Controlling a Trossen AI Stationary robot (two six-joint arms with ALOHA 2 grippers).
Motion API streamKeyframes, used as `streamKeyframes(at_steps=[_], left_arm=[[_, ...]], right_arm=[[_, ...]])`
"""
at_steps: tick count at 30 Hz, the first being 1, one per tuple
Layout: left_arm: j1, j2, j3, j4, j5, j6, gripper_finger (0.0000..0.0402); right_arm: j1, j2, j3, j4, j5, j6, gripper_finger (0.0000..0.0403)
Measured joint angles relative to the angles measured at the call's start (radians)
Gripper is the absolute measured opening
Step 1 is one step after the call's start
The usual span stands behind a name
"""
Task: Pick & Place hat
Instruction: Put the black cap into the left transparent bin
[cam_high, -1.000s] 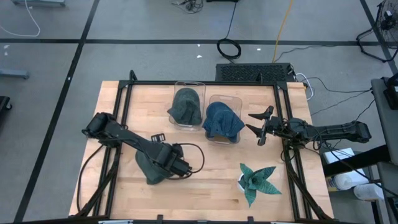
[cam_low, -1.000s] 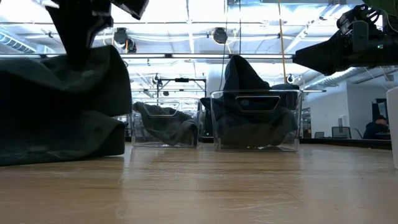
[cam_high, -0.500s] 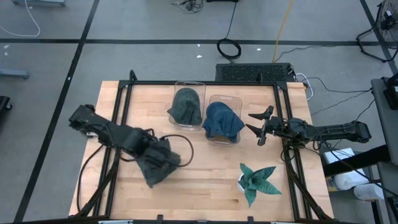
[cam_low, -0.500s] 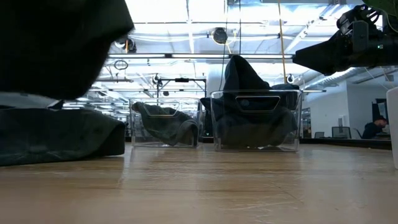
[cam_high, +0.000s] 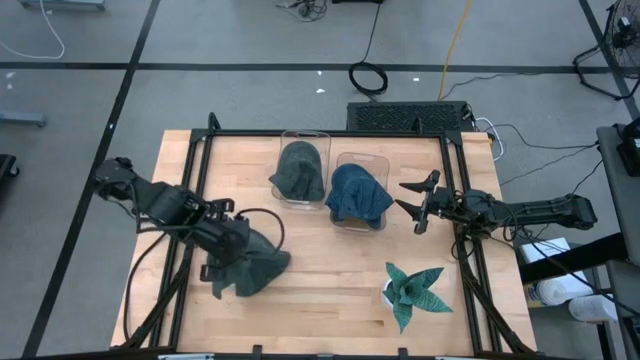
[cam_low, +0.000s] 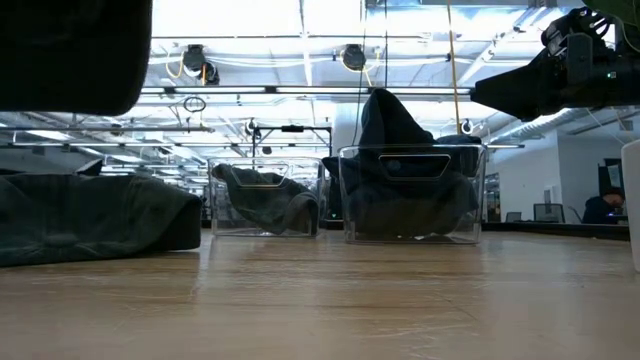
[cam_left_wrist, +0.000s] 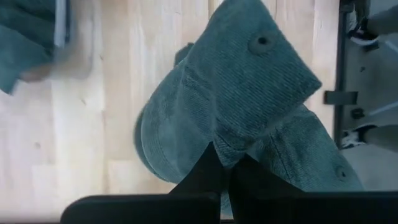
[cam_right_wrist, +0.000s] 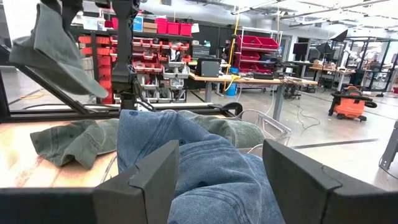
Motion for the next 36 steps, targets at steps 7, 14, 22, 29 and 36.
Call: streamKeyframes(at_steps=[7,14,22,29,36], left_arm=[[-0.014,-0.011,0.000,0.000,-0.045,0.145,0.0005],[-0.011,0.011,0.000,0.001,-0.198,0.367,0.0005],[0.028,0.033,0.000,0.001,-0.454,0.665,0.0005],[0.078,0.064,0.000,0.019,-0.626,0.935,0.0005],[0.139,0.093,-0.001,0.087,-0.822,1.040,0.0005]], right_arm=[[0.000,0.000,0.000,0.000,0.000,0.000,0.0222],[0.000,0.000,0.000,0.000,0.000,0.000,0.0222],[0.000,0.000,0.000,0.000,0.000,0.000,0.0222],[0.000,0.000,0.000,0.000,0.000,0.000,0.0222],[0.000,0.000,0.000,0.000,0.000,0.000,0.0222]])
